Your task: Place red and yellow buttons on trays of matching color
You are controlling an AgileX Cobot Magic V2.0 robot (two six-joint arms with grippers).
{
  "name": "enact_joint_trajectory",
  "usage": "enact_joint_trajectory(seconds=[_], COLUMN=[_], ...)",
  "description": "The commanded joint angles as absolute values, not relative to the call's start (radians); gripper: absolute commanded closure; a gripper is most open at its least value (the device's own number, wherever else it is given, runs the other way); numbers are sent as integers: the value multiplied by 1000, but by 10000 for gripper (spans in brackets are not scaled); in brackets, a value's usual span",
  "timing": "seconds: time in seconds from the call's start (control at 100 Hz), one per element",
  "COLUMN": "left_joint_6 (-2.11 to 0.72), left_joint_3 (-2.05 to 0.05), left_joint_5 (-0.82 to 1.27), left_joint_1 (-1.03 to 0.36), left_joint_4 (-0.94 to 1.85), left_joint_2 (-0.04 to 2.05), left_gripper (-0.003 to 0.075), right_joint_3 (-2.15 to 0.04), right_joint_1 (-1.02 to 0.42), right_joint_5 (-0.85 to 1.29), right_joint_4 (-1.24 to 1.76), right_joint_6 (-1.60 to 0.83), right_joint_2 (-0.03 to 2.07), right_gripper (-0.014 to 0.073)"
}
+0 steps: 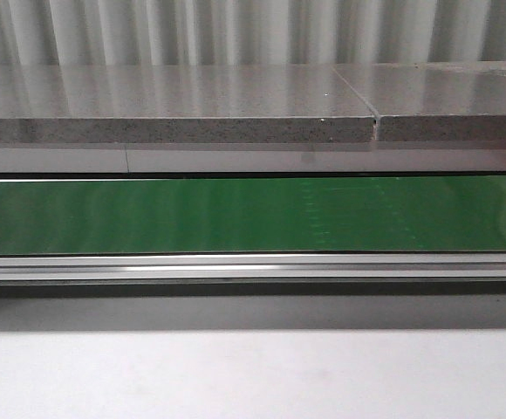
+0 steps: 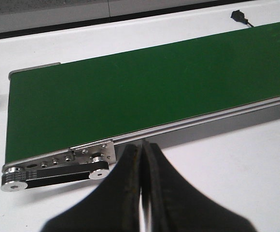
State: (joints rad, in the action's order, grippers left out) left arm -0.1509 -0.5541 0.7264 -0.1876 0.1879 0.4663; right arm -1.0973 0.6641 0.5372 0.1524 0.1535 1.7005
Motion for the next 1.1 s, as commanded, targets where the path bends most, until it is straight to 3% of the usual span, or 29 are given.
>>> enact_joint_trajectory(seconds=[0.0,0.64,0.73,1.02,1.09], left_joint_6=[-152,-152,-152,-152,-152], left_joint_3=[-581,-581,-581,-581,-581], left_joint_5=[661,661,661,661,661], left_joint_1=[-194,-194,-194,-194,-194], left_joint_4=[200,200,200,200,200], left_joint_2=[469,469,469,469,469], left_gripper=[740,740,740,740,740], right_joint_3=[-1121,-1121,-1121,-1120,-1121], right_joint_1=[671,627,582,390,339], right_joint_5=[498,576,587,659,679], right_joint_4=[160,99,87,58,57], right_joint_6=[152,111,89,54,54], right_joint_2=[1658,1426,1382,1277,1262], right_gripper=[123,136,216,663,657])
